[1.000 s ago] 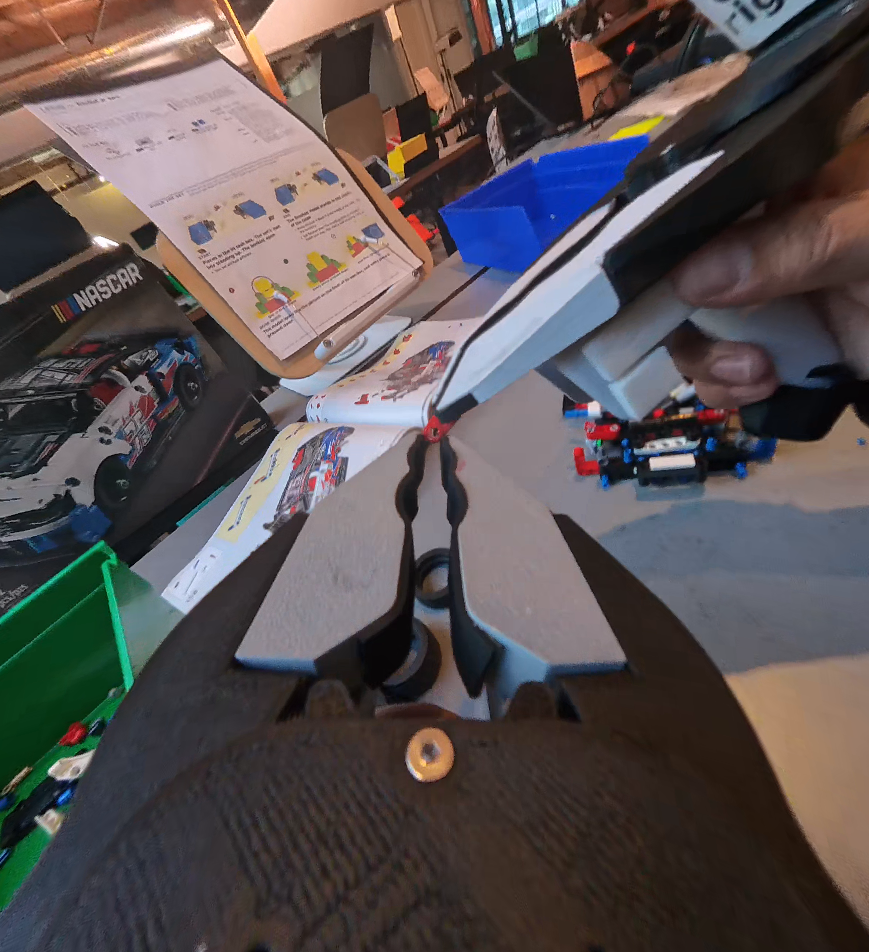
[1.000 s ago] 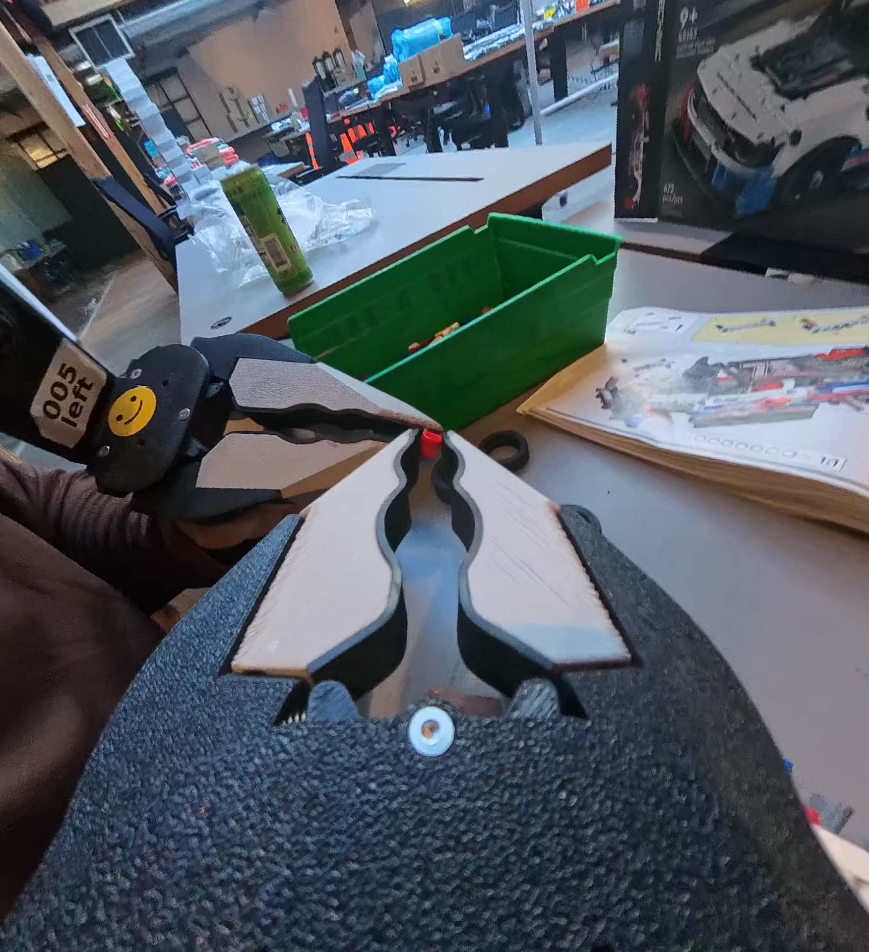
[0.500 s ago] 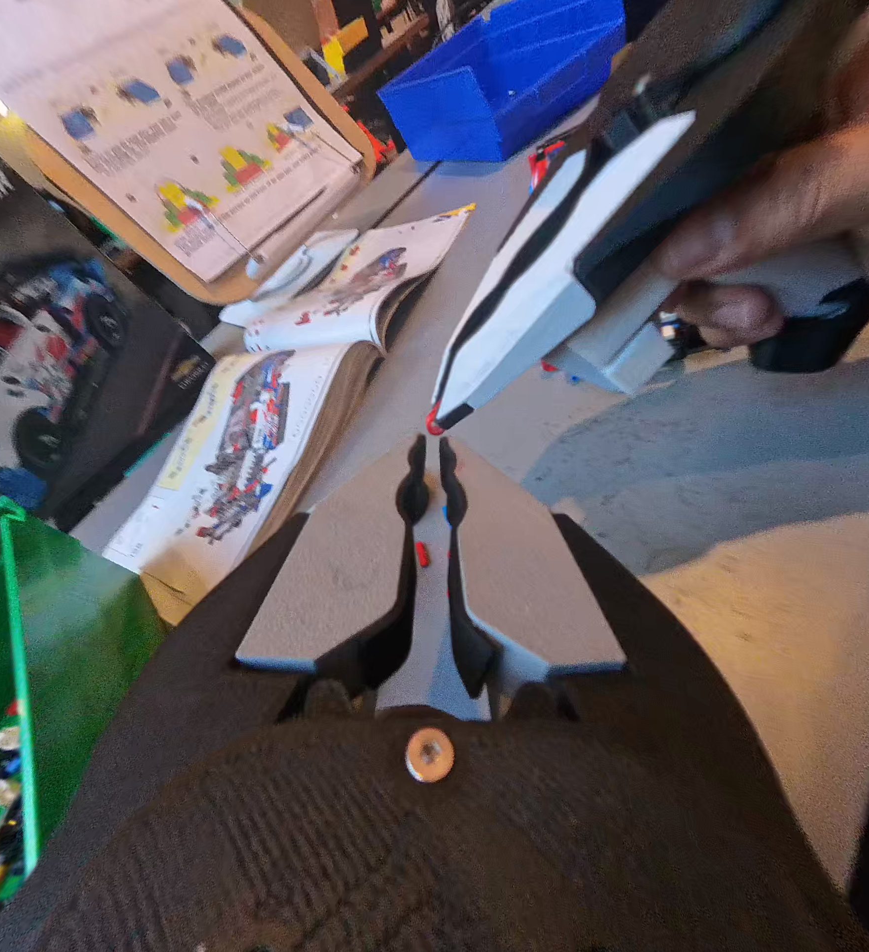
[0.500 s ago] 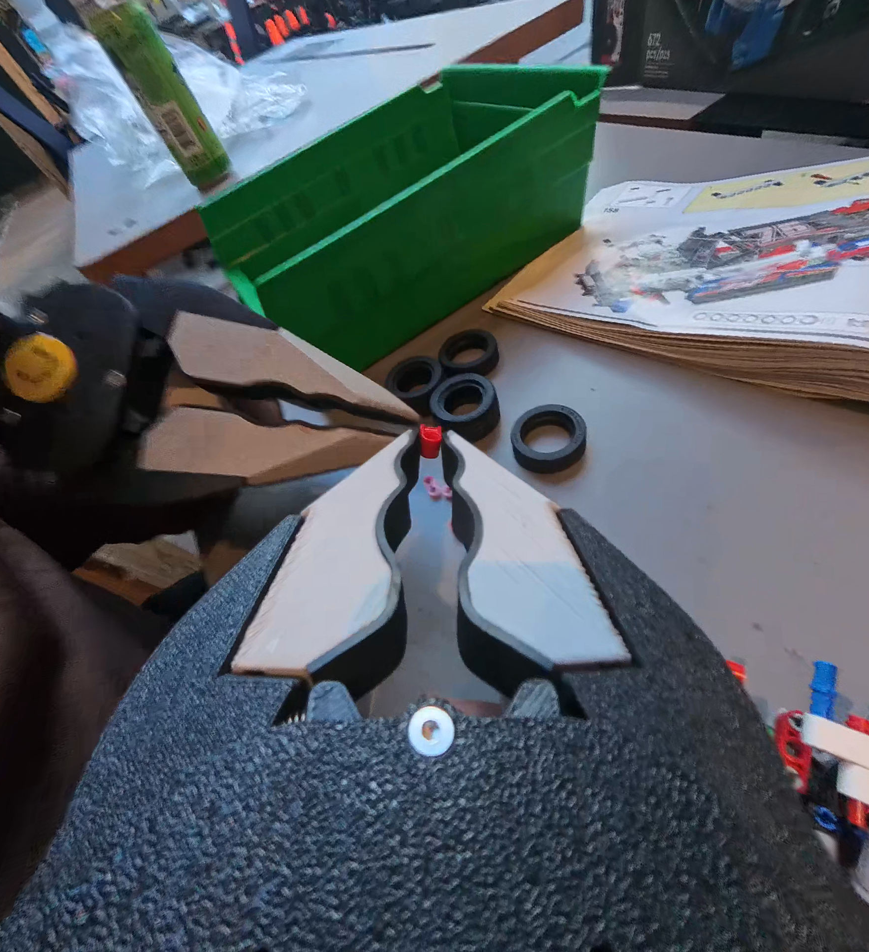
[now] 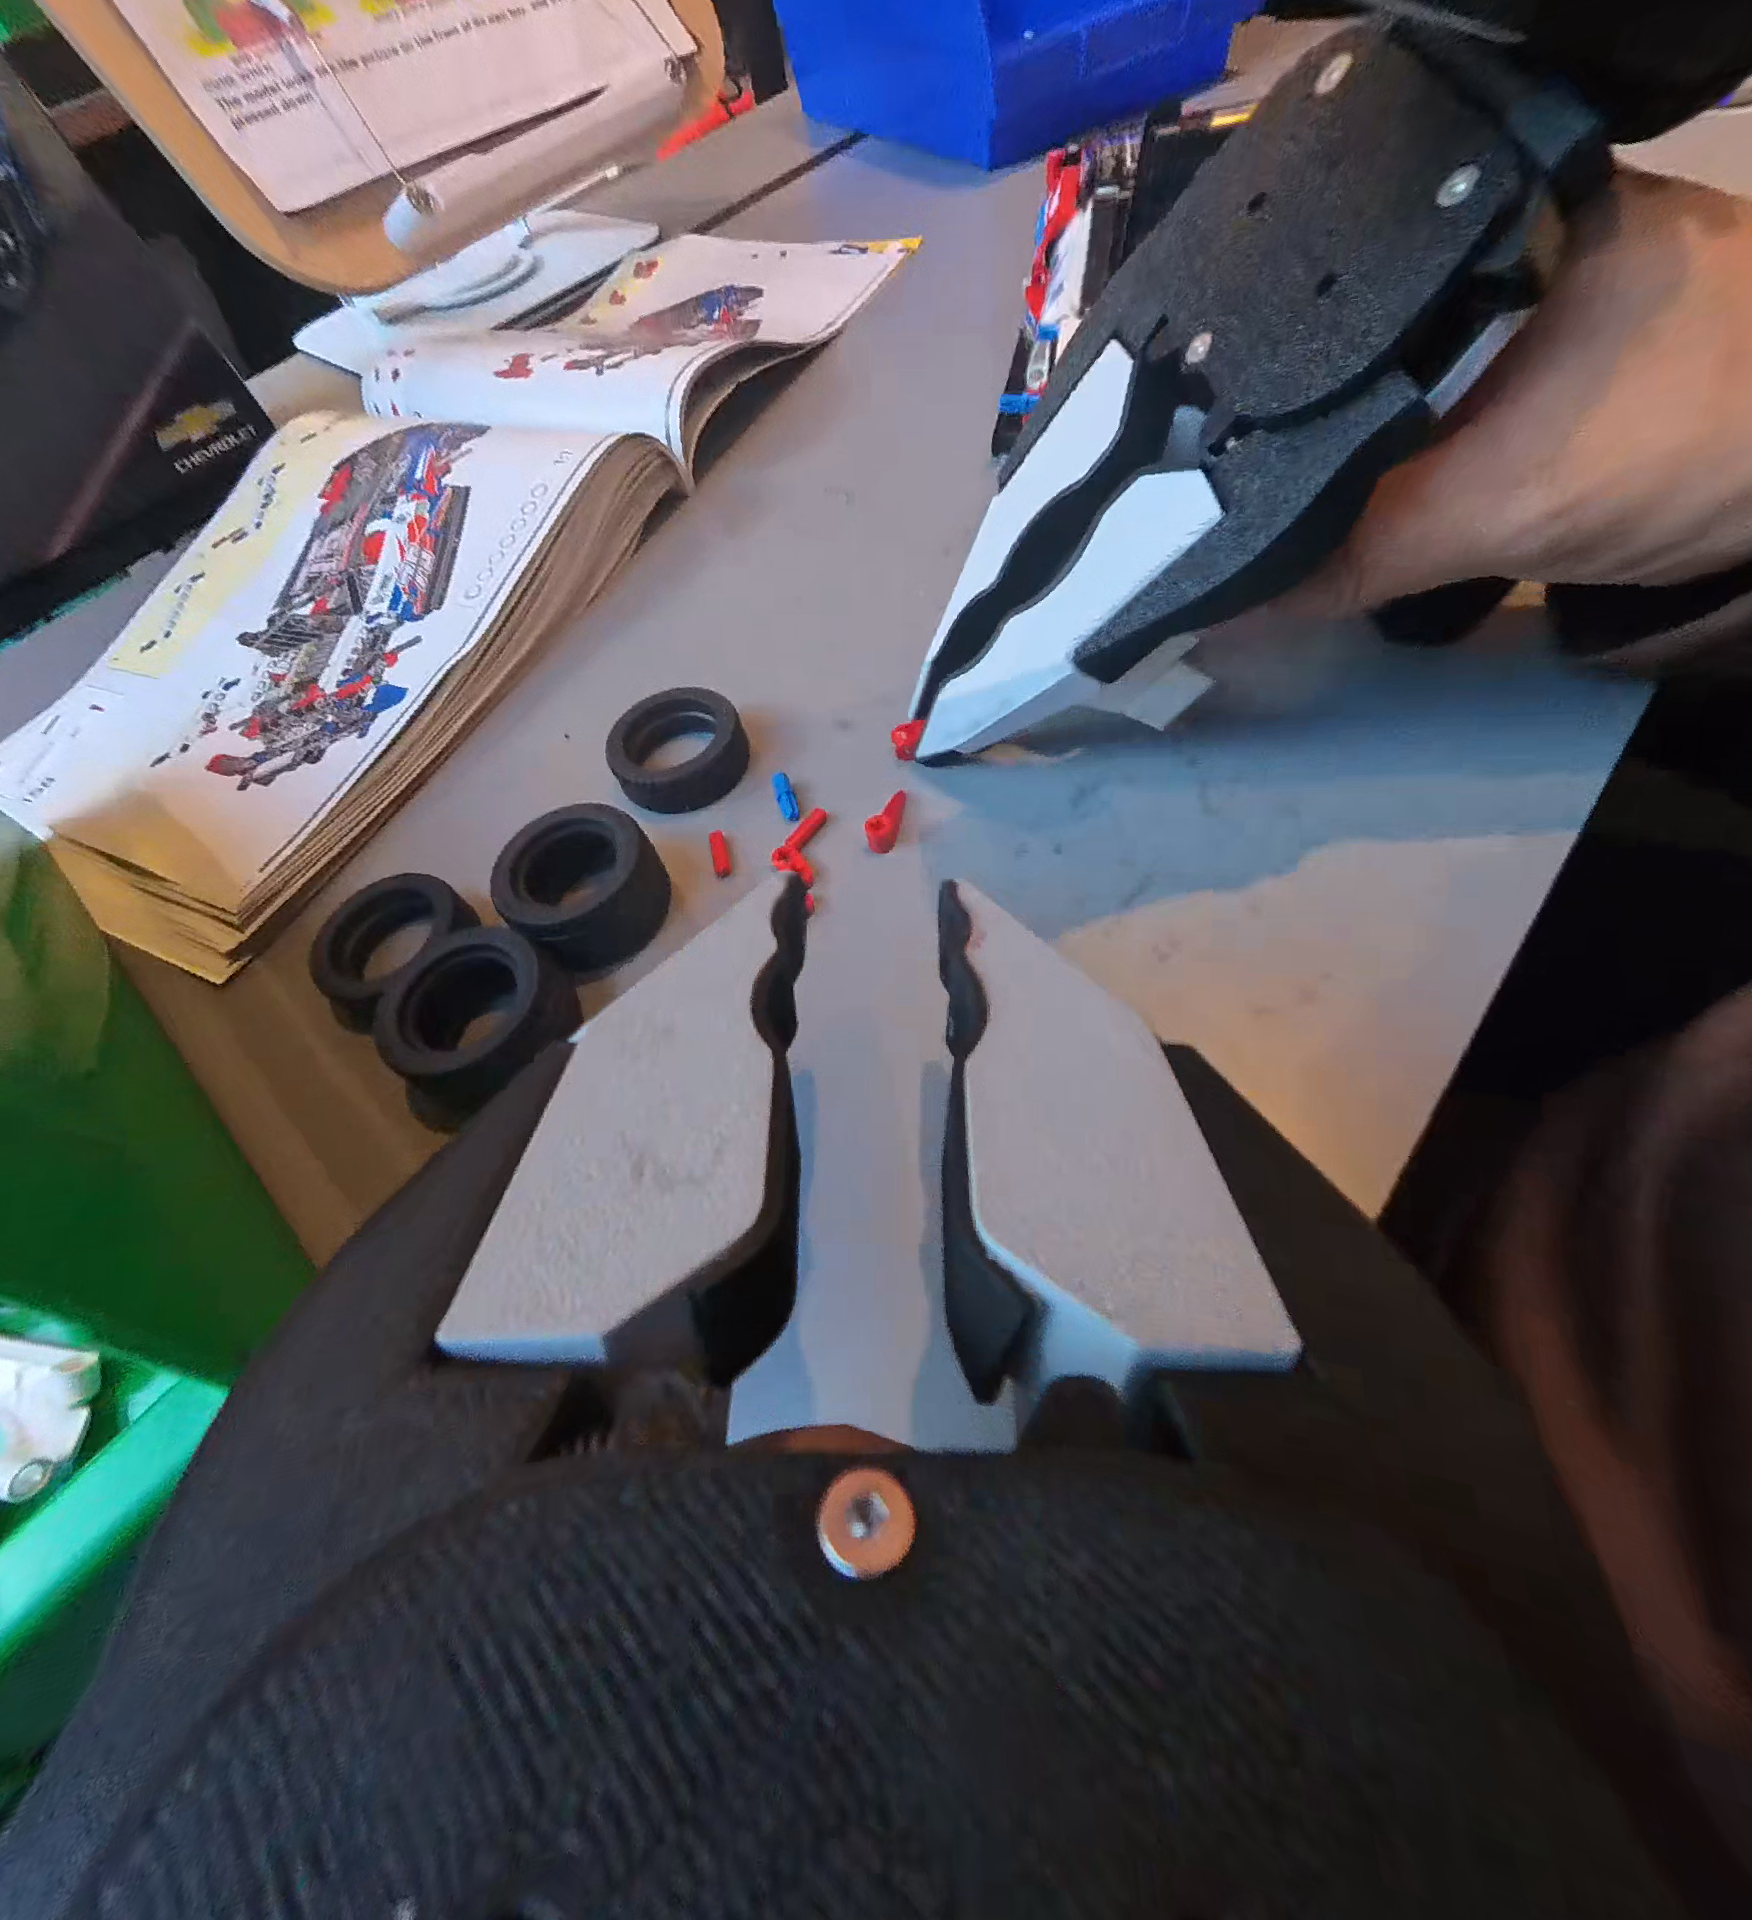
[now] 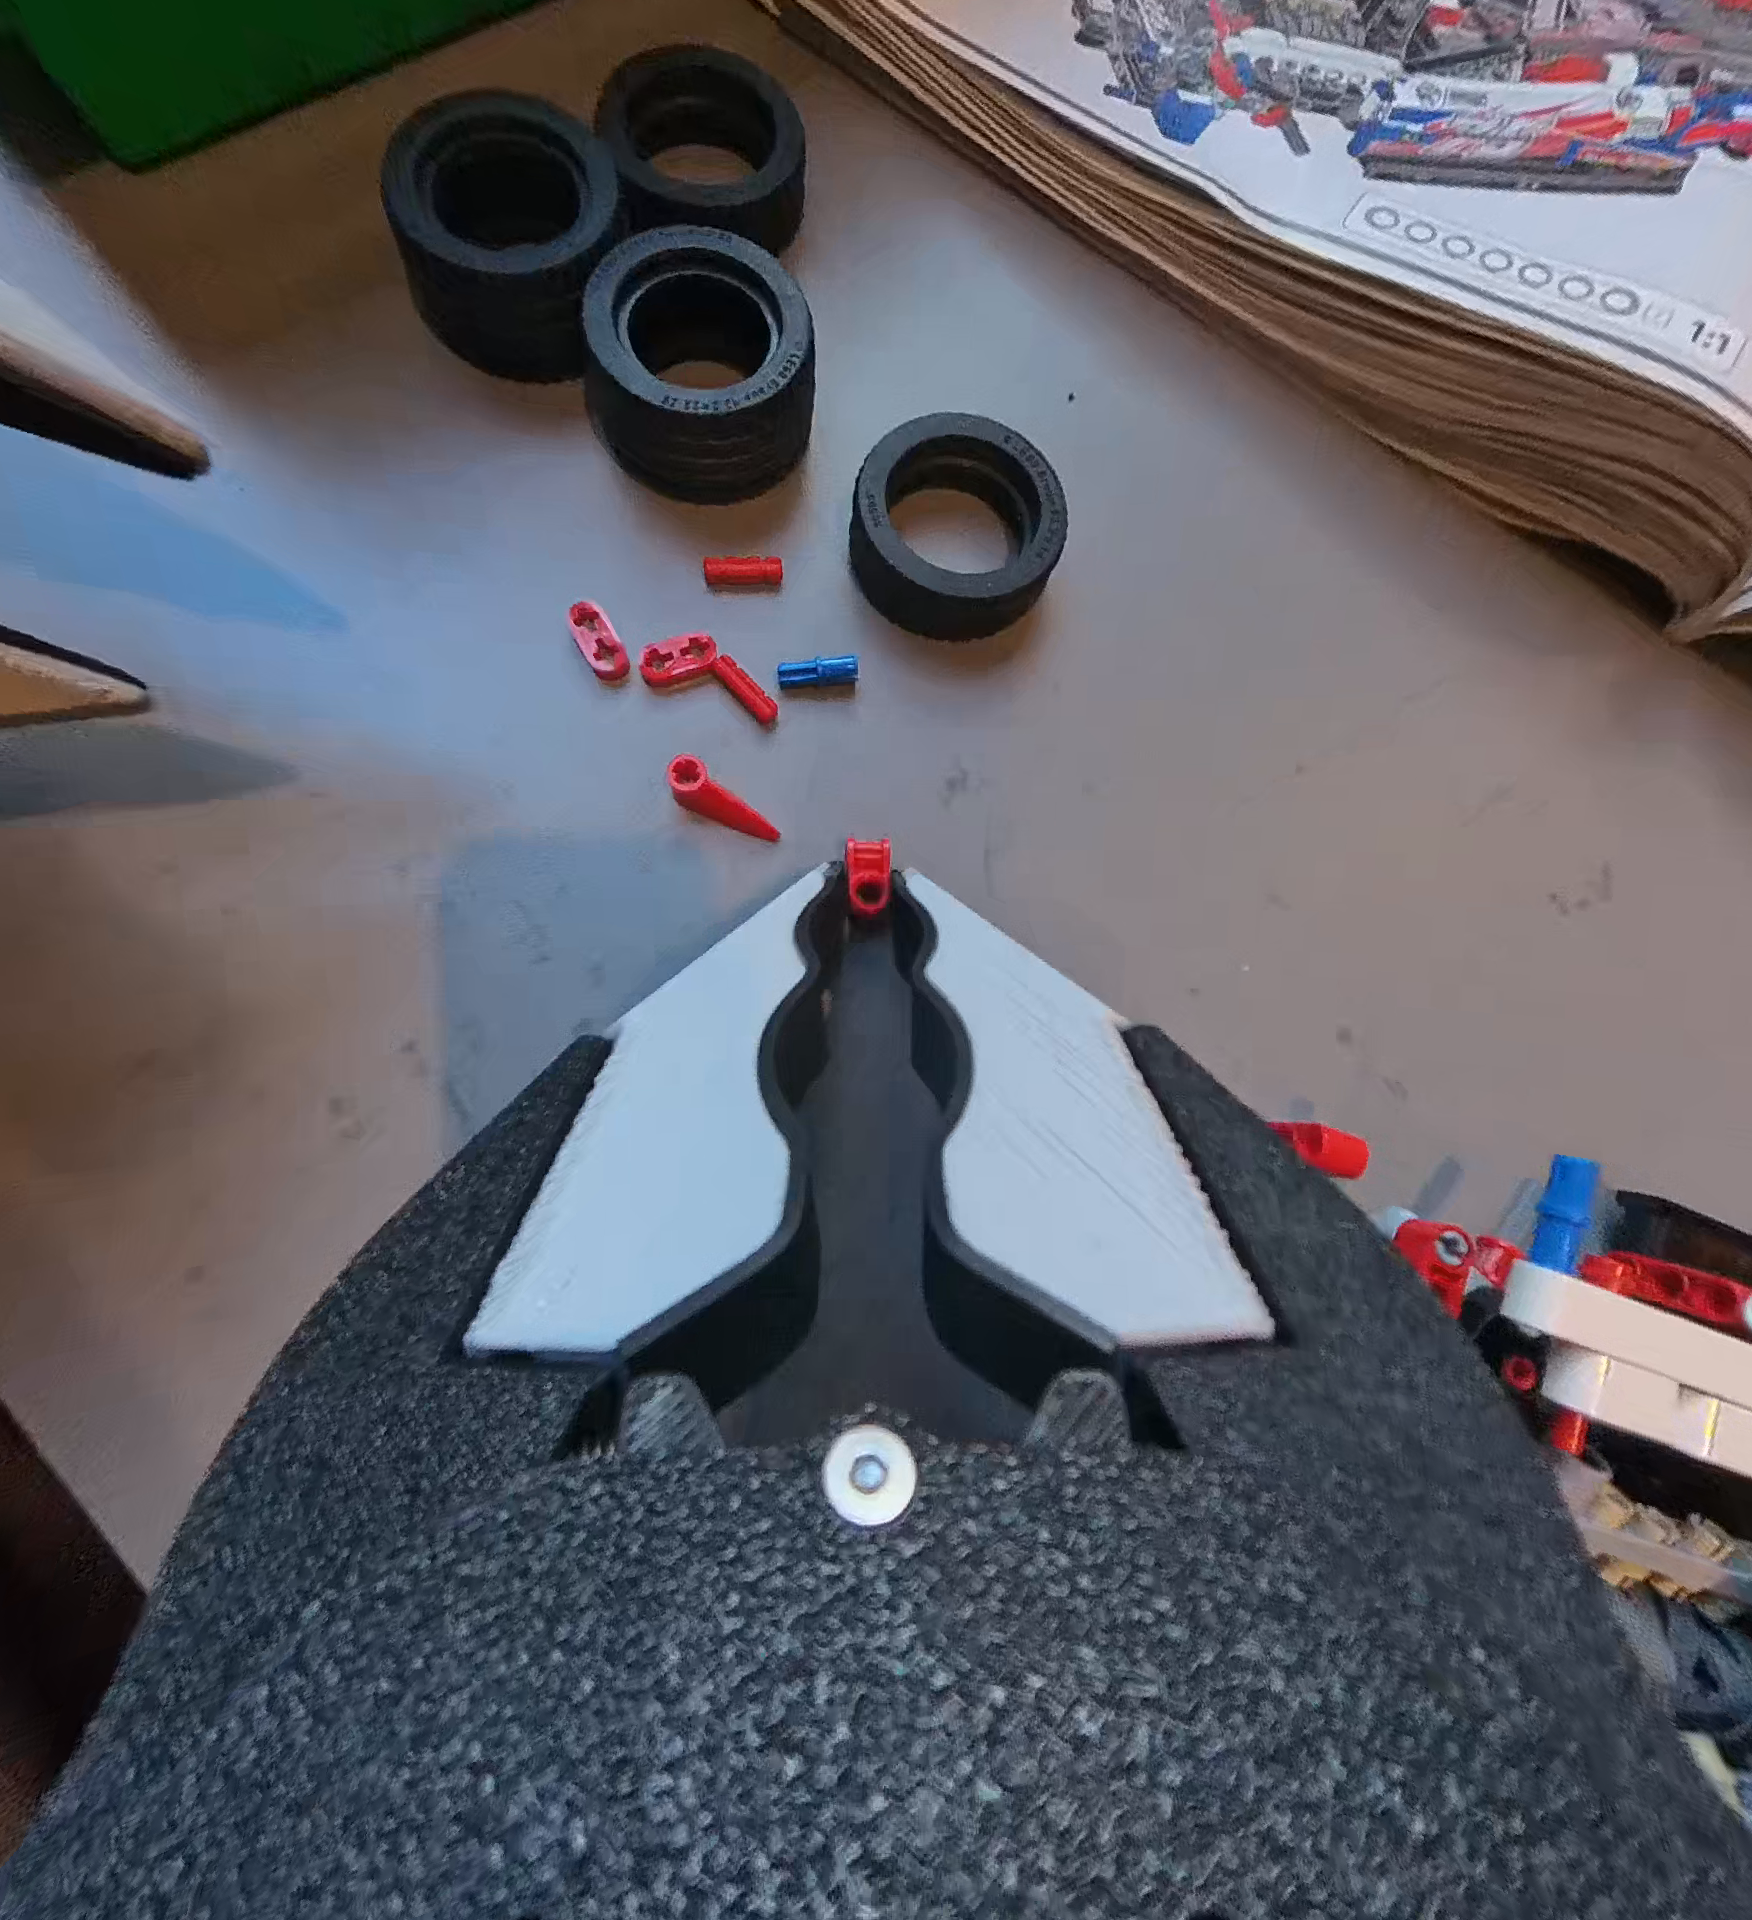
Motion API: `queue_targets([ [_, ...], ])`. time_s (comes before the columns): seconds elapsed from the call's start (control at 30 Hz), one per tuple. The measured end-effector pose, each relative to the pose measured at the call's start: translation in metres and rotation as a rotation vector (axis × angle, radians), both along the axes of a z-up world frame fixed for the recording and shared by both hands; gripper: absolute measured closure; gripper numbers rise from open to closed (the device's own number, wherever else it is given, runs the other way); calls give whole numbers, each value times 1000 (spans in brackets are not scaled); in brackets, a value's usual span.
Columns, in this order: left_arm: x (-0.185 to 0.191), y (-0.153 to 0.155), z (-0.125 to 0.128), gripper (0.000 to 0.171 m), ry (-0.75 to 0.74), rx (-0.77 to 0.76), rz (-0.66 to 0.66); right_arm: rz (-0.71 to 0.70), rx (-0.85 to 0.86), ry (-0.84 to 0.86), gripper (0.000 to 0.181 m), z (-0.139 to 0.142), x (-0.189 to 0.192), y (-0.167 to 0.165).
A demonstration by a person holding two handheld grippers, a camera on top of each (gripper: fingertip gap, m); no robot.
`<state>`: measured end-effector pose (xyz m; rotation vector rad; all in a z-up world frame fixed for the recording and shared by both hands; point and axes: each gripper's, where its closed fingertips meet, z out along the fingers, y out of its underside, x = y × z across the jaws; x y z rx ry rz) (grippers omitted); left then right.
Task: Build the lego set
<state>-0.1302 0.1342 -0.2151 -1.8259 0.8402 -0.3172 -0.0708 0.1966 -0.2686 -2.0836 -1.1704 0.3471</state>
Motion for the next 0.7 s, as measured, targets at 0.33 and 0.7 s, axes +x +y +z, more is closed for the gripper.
queue_targets([
  [0.33, -122, 19, 85, 149, -72, 39, 272, 79, 139, 178, 157, 68, -18, -13],
  [0.7, -88, -21, 21, 122, -202, -366, -40, 338, 37, 399, 148, 150, -160, -27],
])
